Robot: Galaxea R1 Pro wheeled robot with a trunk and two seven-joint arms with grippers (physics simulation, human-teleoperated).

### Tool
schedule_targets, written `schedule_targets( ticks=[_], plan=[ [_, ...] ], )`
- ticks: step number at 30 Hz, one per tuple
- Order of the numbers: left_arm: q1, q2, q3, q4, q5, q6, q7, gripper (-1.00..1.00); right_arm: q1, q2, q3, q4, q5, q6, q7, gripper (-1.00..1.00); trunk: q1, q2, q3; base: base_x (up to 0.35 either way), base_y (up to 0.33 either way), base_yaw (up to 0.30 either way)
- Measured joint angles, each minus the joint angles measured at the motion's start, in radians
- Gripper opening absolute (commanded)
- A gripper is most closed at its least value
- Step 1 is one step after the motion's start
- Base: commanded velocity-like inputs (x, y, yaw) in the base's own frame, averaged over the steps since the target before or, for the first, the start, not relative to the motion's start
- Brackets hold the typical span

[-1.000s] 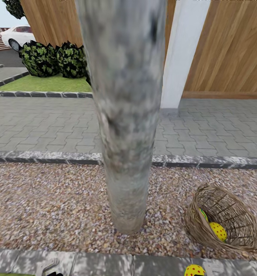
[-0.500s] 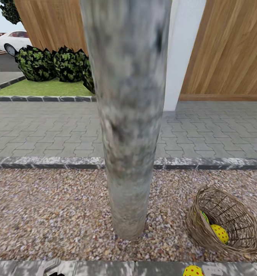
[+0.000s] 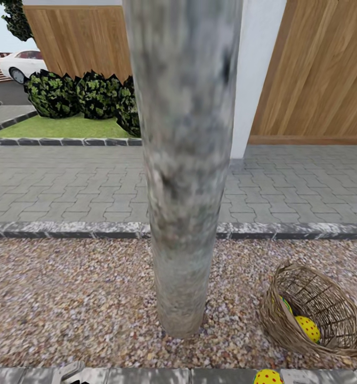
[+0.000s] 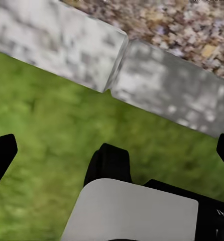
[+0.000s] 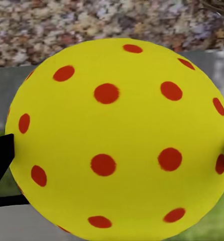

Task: Take the three Easter eggs out of the wicker basket on the lawn in the garden, then place them on the lawn next to a single tree (choose any tree) so that all three eggs are next to the same tree and none are left in the basket.

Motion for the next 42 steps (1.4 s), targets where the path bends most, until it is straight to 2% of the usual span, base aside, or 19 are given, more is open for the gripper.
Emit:
schedule_targets(
  ticks=[6,9,17,20,25,29,42],
  plan=[
    [0.000,0.000,-0.001,0.001,-0.004,0.001,0.000,1.00,0.000,-0.001,-0.001,0.000,0.001,-0.001,0.000,-1.00,0.000,0.000,0.010,0.000,0.000,0.000],
    [0.000,0.000,-0.003,0.041,-0.006,0.000,0.001,1.00,0.000,-0.002,-0.001,-0.001,0.000,-0.001,0.000,-1.00,0.000,0.000,0.014,0.000,0.000,0.000],
    [0.000,0.003,-0.001,0.074,-0.002,0.001,0.000,1.00,0.000,-0.004,-0.003,-0.002,-0.006,-0.006,0.001,-1.00,0.000,0.000,0.027,0.000,0.000,-0.075],
    [0.000,-0.001,-0.001,0.076,-0.003,0.001,-0.001,1.00,0.000,-0.003,-0.003,0.000,-0.009,-0.033,0.001,-1.00,0.000,0.000,0.032,0.000,0.000,-0.098],
    [0.000,0.003,-0.001,0.118,-0.005,0.001,0.000,1.00,0.000,-0.003,-0.002,0.001,-0.011,-0.044,0.001,-1.00,0.000,0.000,0.040,0.000,0.000,-0.098],
    [0.001,0.005,-0.001,0.186,-0.005,0.006,0.001,1.00,0.000,-0.003,-0.002,0.001,-0.011,-0.044,0.001,-1.00,0.000,0.000,0.046,0.000,0.000,-0.093],
    [0.003,0.003,-0.001,0.195,-0.005,0.006,0.001,1.00,0.000,-0.002,-0.002,0.008,-0.011,-0.045,0.001,-1.00,0.000,0.000,0.067,0.000,0.000,-0.077]
  ],
)
